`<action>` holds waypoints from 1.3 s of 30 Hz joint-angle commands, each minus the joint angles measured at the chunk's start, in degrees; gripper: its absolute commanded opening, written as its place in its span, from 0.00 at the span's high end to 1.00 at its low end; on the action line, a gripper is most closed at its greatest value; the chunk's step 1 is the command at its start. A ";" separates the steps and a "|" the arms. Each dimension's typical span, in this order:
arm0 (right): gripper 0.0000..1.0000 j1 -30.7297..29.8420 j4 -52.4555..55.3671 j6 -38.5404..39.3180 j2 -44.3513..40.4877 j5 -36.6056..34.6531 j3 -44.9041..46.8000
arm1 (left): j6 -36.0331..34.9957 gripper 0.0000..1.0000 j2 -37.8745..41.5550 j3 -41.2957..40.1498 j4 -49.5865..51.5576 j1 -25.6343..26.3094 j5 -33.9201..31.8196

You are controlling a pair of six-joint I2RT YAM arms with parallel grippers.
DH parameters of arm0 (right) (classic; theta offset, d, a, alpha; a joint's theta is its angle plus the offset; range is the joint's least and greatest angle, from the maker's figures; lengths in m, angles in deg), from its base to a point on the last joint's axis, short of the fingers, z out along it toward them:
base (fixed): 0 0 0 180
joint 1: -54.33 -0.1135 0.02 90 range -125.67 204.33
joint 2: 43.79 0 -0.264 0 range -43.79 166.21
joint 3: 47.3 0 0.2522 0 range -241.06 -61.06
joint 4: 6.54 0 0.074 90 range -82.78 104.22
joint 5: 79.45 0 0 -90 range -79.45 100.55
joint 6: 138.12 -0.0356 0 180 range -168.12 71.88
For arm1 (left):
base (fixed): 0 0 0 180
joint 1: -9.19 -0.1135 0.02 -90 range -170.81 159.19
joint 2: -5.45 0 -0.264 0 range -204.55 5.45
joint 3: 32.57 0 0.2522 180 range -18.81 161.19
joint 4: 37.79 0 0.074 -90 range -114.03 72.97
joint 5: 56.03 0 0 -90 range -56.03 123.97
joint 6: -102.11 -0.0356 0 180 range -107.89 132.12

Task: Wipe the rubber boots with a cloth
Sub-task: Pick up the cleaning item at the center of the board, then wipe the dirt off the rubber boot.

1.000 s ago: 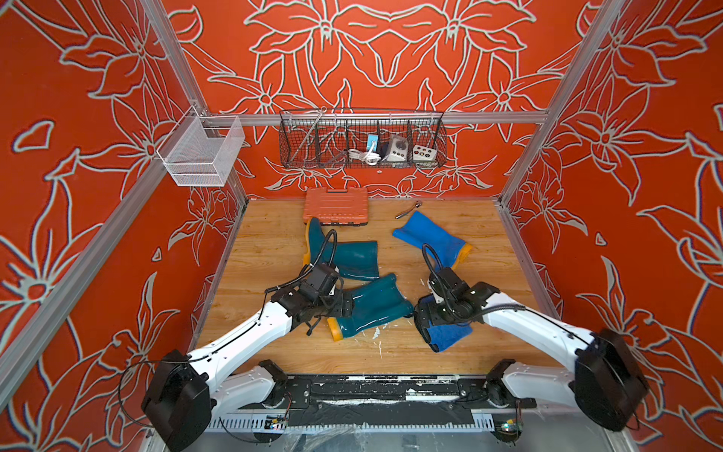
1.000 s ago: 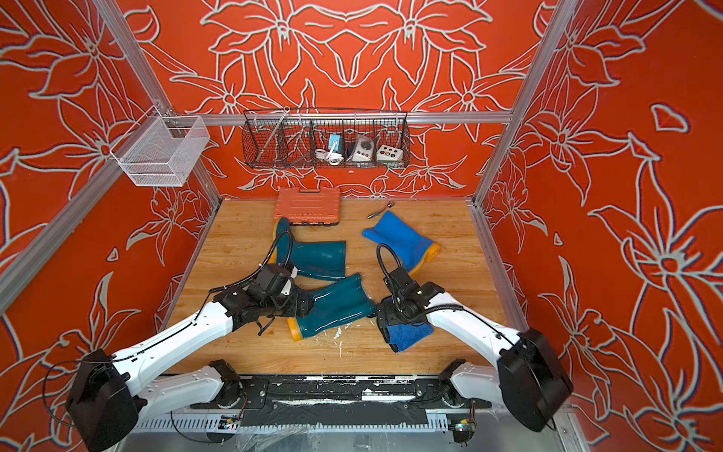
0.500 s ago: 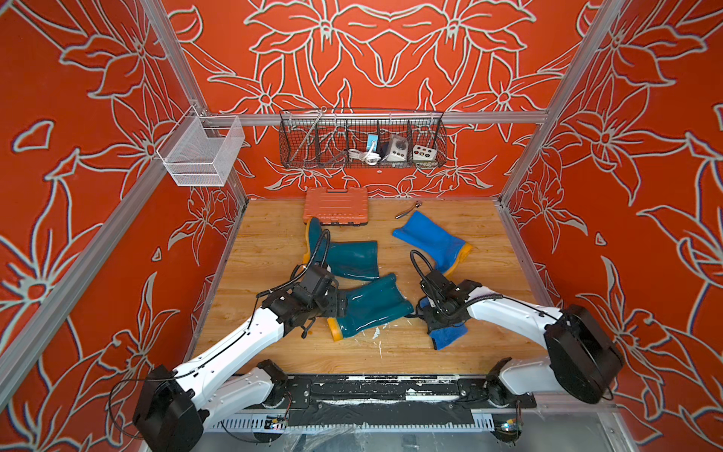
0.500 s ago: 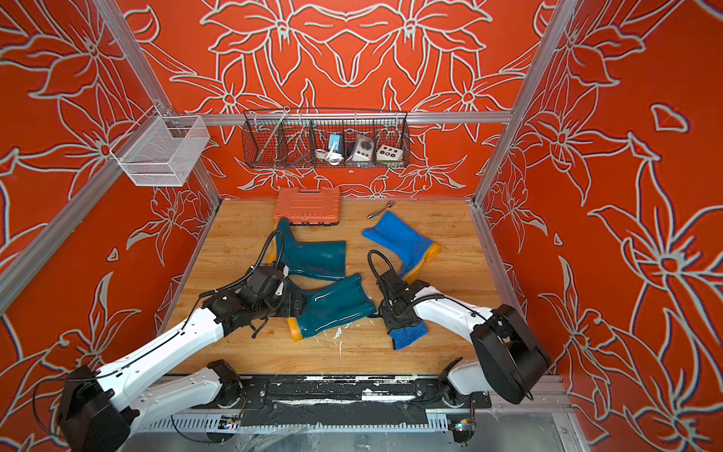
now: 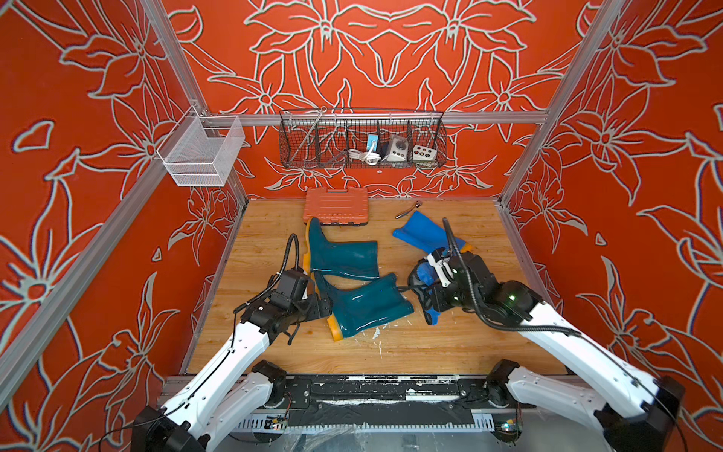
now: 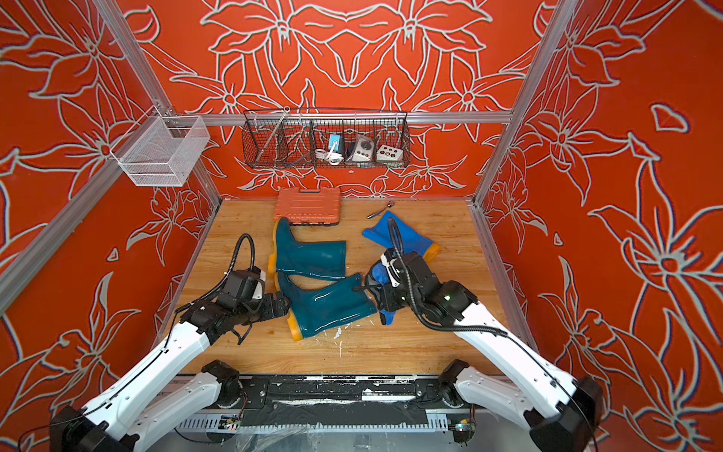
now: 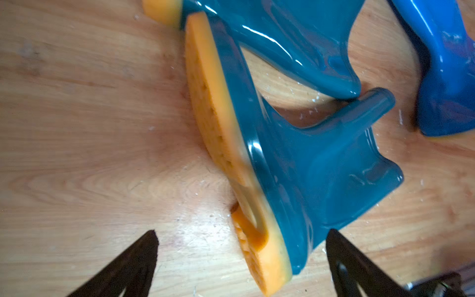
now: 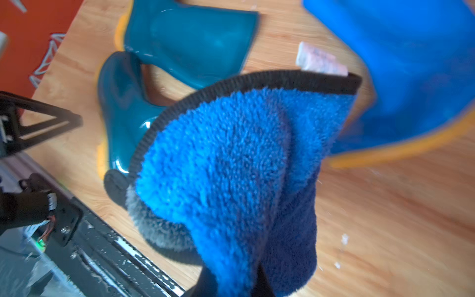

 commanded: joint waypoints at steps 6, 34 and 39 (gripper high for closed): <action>1.00 -7.22 -14.08 1.52 24.64 11.55 -7.83 | 4.10 0.10 -3.78 -5.62 -11.98 -1.04 12.95; 1.00 0.99 -10.93 4.30 15.54 7.71 8.97 | -0.56 0.86 -29.71 6.15 -20.61 13.59 15.18; 1.00 -4.46 -9.68 4.50 24.39 9.24 -1.31 | 3.56 0.50 -34.21 11.09 -19.07 17.66 12.39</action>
